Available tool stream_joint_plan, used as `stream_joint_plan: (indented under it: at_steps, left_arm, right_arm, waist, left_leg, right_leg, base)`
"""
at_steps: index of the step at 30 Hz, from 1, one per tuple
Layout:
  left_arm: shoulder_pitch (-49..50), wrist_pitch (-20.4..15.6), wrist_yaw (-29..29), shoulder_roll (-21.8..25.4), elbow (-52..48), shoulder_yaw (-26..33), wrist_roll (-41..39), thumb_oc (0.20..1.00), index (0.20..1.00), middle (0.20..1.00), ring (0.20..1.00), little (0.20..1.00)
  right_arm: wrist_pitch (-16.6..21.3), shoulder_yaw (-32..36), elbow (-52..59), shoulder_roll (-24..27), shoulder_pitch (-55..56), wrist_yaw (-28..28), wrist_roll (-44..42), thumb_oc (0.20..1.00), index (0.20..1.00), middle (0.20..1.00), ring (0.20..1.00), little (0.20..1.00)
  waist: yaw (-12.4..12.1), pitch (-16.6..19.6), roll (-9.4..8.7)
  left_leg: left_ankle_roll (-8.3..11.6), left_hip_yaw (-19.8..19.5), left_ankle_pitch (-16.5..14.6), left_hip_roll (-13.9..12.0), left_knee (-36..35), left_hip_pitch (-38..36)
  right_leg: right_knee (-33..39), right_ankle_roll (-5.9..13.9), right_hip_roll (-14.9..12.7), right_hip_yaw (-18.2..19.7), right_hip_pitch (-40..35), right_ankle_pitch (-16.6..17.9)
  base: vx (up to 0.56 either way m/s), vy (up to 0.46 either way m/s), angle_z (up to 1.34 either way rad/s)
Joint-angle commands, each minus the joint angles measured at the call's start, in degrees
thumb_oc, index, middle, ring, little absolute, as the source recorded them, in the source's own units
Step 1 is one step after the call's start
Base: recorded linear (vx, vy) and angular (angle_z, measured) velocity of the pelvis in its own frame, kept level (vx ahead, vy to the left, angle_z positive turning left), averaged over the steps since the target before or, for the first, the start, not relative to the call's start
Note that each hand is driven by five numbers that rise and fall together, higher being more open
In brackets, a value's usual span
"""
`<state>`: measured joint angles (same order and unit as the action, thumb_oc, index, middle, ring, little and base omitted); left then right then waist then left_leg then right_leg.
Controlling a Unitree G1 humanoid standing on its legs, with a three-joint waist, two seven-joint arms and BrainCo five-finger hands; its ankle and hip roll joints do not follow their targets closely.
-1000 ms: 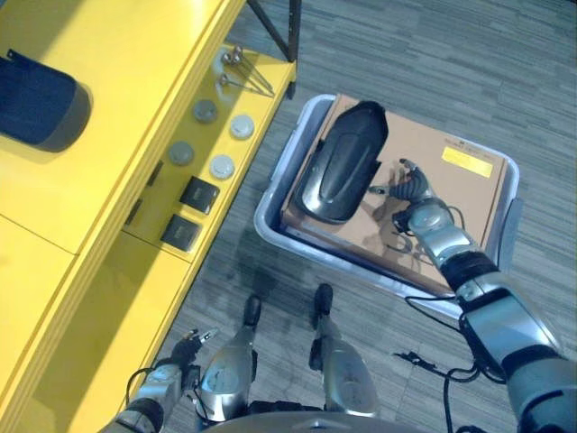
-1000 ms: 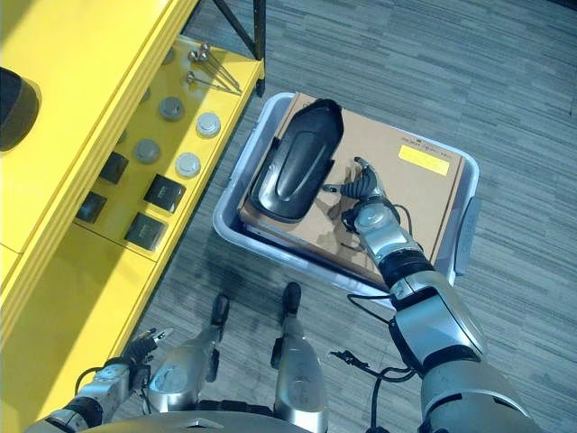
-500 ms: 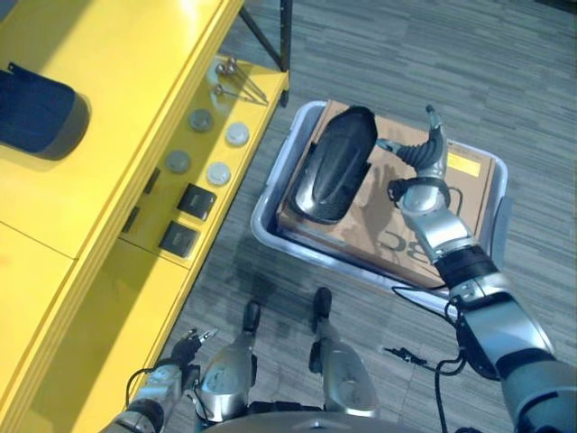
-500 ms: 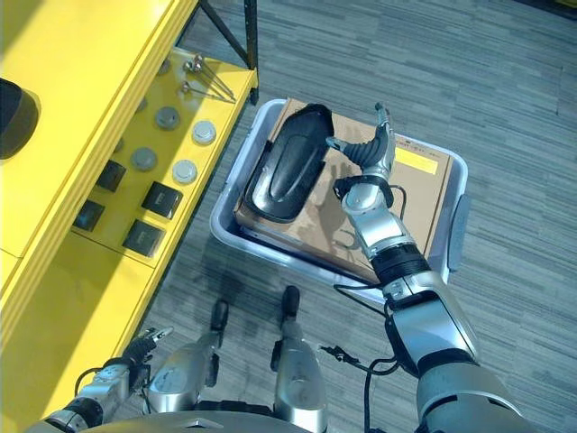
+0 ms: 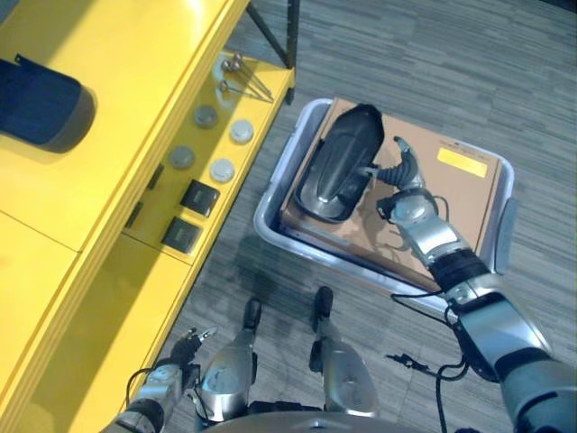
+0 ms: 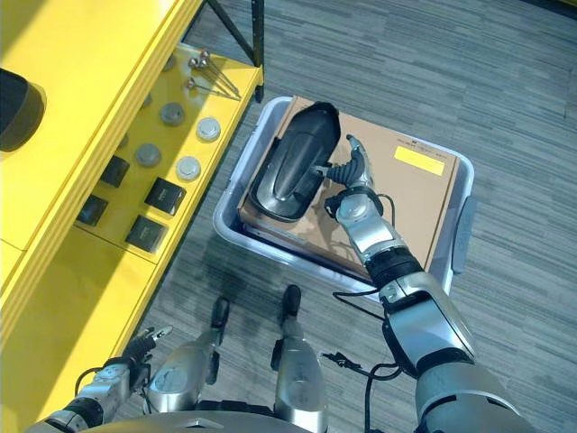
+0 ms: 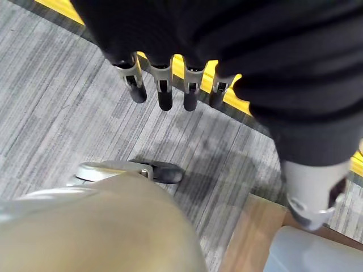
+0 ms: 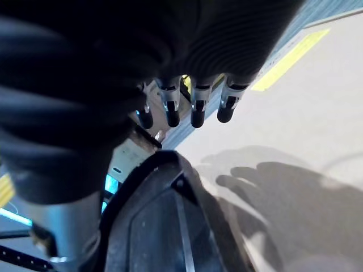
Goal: Move parts from the plastic box to the shelf.
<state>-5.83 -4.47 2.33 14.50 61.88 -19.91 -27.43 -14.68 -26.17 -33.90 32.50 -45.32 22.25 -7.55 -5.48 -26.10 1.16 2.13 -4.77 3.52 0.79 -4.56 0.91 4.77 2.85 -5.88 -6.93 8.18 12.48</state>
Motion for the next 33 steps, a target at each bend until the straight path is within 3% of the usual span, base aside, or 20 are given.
stream_joint_plan:
  at_steps: [1, 3, 4, 7, 11, 12, 16, 24, 25, 26, 28, 32, 33]
  left_arm:
    - [2.2, -0.2, 0.3, -0.7, 1.7, -2.7, -0.5, 1.000, 1.000, 1.000, 1.000, 1.000]
    - [2.2, -0.3, 0.0, -0.5, 1.7, -2.8, 0.0, 1.000, 1.000, 1.000, 1.000, 1.000]
    - [2.1, -0.2, 0.0, -0.5, 1.7, -2.8, 0.0, 1.000, 1.000, 1.000, 1.000, 1.000]
    - [1.6, -0.8, -0.3, -0.7, 2.0, -3.3, 0.1, 1.000, 1.000, 1.000, 1.000, 1.000]
    - [1.4, -1.1, -0.8, -0.9, 2.5, -3.8, 0.4, 1.000, 1.000, 1.000, 1.000, 1.000]
    - [1.3, -1.0, -0.9, -1.1, 2.6, -4.0, 0.6, 1.000, 1.000, 1.000, 1.000, 1.000]
    - [1.5, -0.4, -1.2, -1.0, 3.1, -3.9, 1.7, 1.000, 1.000, 1.000, 1.000, 1.000]
    - [3.1, 0.8, -2.2, -0.3, 4.1, -1.8, 1.2, 1.000, 1.000, 1.000, 1.000, 1.000]
    - [3.3, 0.1, -2.4, -0.1, 3.8, -0.9, 0.1, 1.000, 1.000, 1.000, 1.000, 1.000]
    - [3.4, -1.1, -2.6, 0.1, 2.6, -0.1, 0.3, 1.000, 1.000, 1.000, 1.000, 1.000]
    - [3.4, -2.2, -2.1, 0.6, 0.5, 0.3, 1.8, 1.000, 1.000, 1.000, 1.000, 1.000]
    - [3.8, -2.6, -1.6, 2.0, -7.0, 0.5, 3.4, 1.000, 1.000, 1.000, 1.000, 1.000]
    - [3.6, -1.9, -1.3, 3.3, -12.9, 0.6, 2.8, 1.000, 1.000, 1.000, 1.000, 1.000]
  right_arm:
    - [-4.0, -4.1, -4.0, 1.2, -3.7, -4.8, 3.8, 1.000, 1.000, 1.000, 1.000, 1.000]
    - [-8.8, -6.4, -7.0, -0.1, -3.2, -9.1, 4.0, 1.000, 1.000, 1.000, 1.000, 1.000]
    - [-8.8, -6.6, -7.3, -0.3, -3.2, -9.1, 4.0, 1.000, 1.000, 1.000, 1.000, 1.000]
    - [-13.4, -8.4, -12.4, -2.7, -2.6, -8.9, 1.8, 1.000, 1.000, 1.000, 1.000, 1.000]
    - [-13.9, -7.9, -18.0, -4.8, -2.0, -8.0, -0.1, 1.000, 1.000, 1.000, 1.000, 1.000]
    - [-13.8, -7.6, -19.8, -5.4, -2.0, -8.1, -0.5, 0.200, 0.200, 0.200, 0.200, 0.200]
    - [-10.9, -5.3, -23.5, -7.2, -0.9, -9.4, -5.5, 0.200, 0.200, 0.200, 0.200, 0.200]
    - [-5.0, -0.9, -22.4, -5.8, 4.9, -4.1, -8.2, 0.200, 0.200, 0.200, 0.200, 0.200]
    - [-3.2, 0.1, -21.6, -4.8, 6.6, -3.2, -8.1, 0.200, 0.200, 0.200, 0.200, 0.200]
    - [2.3, 1.5, -19.7, -3.1, 9.4, -2.6, -10.6, 0.200, 0.200, 0.200, 0.200, 0.200]
    - [6.4, 3.5, -16.6, -2.1, 12.0, -2.6, -10.0, 0.200, 0.200, 0.200, 0.200, 0.200]
    - [10.5, 7.0, -7.7, 0.7, 18.6, -2.7, -6.1, 0.200, 0.200, 0.200, 0.200, 0.200]
    - [13.0, 9.4, -2.4, 2.5, 22.6, -2.9, -2.6, 0.200, 0.200, 0.200, 0.200, 0.200]
  waist:
    - [-0.7, 3.1, -1.03]
    - [-0.9, 3.1, -1.01]
    - [-0.9, 3.1, -1.02]
    - [-1.2, 3.4, -1.01]
    - [-1.5, 4.2, -0.78]
    - [-1.7, 4.5, -0.66]
    - [-1.9, 5.7, -0.47]
    - [-0.9, 9.3, -0.86]
    - [-0.4, 10.3, -1.04]
    - [0.5, 11.5, -1.30]
    - [1.3, 12.2, -1.51]
    - [2.8, 13.3, -1.49]
    - [3.8, 14.0, -1.50]
  left_leg:
    - [-0.78, 1.7, -4.6, -0.3, 6.8, 5.6]
    - [-0.68, 1.9, -4.6, -0.4, 6.8, 5.5]
    - [-0.68, 1.9, -4.6, -0.4, 6.8, 5.4]
    - [-0.62, 2.0, -4.6, -0.6, 6.7, 4.9]
    - [-0.64, 2.1, -4.8, -0.7, 6.6, 4.4]
    - [-0.65, 2.1, -4.8, -0.7, 6.5, 4.2]
    - [-0.56, 2.0, -4.7, -0.8, 6.0, 3.3]
    - [-0.08, 2.8, -3.9, -1.7, 3.6, 0.5]
    - [-0.02, 3.1, -3.7, -1.9, 3.1, -0.2]
    - [0.05, 3.6, -3.8, -2.2, 2.8, -1.2]
    - [0.11, 3.9, -3.7, -2.4, 2.7, -1.8]
    - [0.16, 4.8, -3.4, -2.9, 2.1, -3.2]
    - [0.20, 5.2, -3.2, -3.1, 1.8, -3.8]
  right_leg:
    - [-2.6, 3.39, -4.2, 0.2, -2.6, -6.9]
    - [-2.6, 3.33, -4.3, 0.0, -2.7, -6.9]
    - [-2.5, 3.33, -4.3, 0.0, -2.8, -6.9]
    - [-2.4, 3.24, -4.4, -0.3, -3.4, -6.8]
    - [-2.1, 3.13, -4.4, -0.5, -4.0, -6.8]
    - [-2.0, 3.11, -4.4, -0.5, -4.2, -6.8]
    - [-1.5, 3.05, -4.2, -0.6, -5.1, -6.7]
    - [-0.8, 3.25, -3.4, -0.4, -7.3, -7.0]
    - [-0.7, 3.26, -3.1, -0.2, -7.9, -7.1]
    - [-0.7, 3.26, -2.8, 0.2, -8.7, -7.3]
    - [-0.7, 3.24, -2.6, 0.6, -9.1, -7.3]
    - [-0.8, 3.21, -2.1, 1.4, -10.0, -7.4]
    - [-0.8, 3.32, -1.8, 1.8, -10.5, -7.4]
  base:
    - [0.00, 0.000, 0.00]
    - [0.00, 0.000, 0.00]
    - [0.00, 0.000, 0.00]
    - [0.00, 0.000, 0.00]
    - [0.00, 0.000, 0.00]
    - [0.00, 0.000, 0.00]
    - [0.01, -0.029, 0.01]
    - [0.01, -0.064, 0.00]
    - [0.02, -0.126, -0.04]
    - [0.02, -0.115, -0.03]
    - [0.01, -0.068, -0.03]
    - [-0.02, -0.045, -0.11]
    - [-0.04, -0.054, -0.13]
